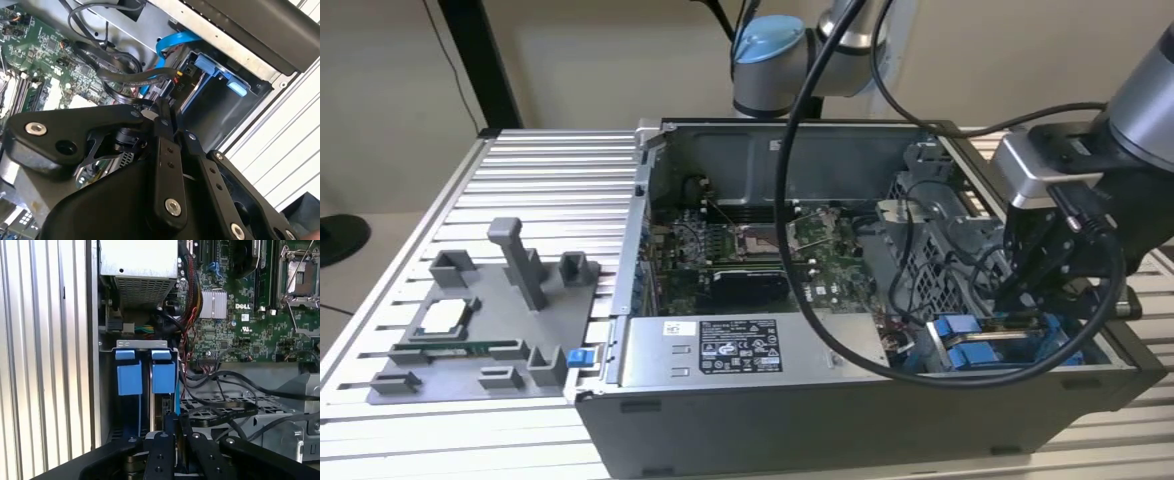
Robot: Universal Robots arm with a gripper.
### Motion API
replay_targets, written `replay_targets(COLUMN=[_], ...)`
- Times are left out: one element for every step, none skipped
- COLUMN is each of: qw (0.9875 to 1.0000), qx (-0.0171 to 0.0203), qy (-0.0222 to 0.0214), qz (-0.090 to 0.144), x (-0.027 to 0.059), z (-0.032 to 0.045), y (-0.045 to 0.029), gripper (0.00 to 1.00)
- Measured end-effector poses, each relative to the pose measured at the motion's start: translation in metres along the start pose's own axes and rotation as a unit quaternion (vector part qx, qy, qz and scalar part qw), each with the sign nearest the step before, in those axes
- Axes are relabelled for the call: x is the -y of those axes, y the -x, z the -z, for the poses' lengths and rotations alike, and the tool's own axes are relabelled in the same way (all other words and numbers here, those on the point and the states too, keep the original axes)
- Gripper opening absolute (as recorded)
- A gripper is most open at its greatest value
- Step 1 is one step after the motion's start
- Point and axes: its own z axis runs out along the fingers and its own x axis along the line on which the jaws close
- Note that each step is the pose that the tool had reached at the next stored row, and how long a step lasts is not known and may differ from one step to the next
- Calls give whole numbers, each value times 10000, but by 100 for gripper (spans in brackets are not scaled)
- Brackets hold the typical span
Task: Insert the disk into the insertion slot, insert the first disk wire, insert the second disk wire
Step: 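Insert the second disk wire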
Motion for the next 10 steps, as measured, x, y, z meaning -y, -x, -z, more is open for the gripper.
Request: replay_targets(qw=[10000,10000,10000,10000,10000,10000,10000,10000,10000,10000], qx=[0,0,0,1,1,1,1,1,2,1], qy=[-8,-15,-23,-29,-33,-37,-40,-41,-42,-43], qz=[1,2,2,4,4,5,5,5,6,6], x=[1,0,-1,0,0,-1,-1,-1,-1,-1], z=[-5,-10,-15,-19,-22,-27,-31,-34,-37,-39], y=[0,-1,-2,-3,-4,-5,-7,-10,-13,-15], gripper=[0,0,0,0,0,0,0,0,0,0])
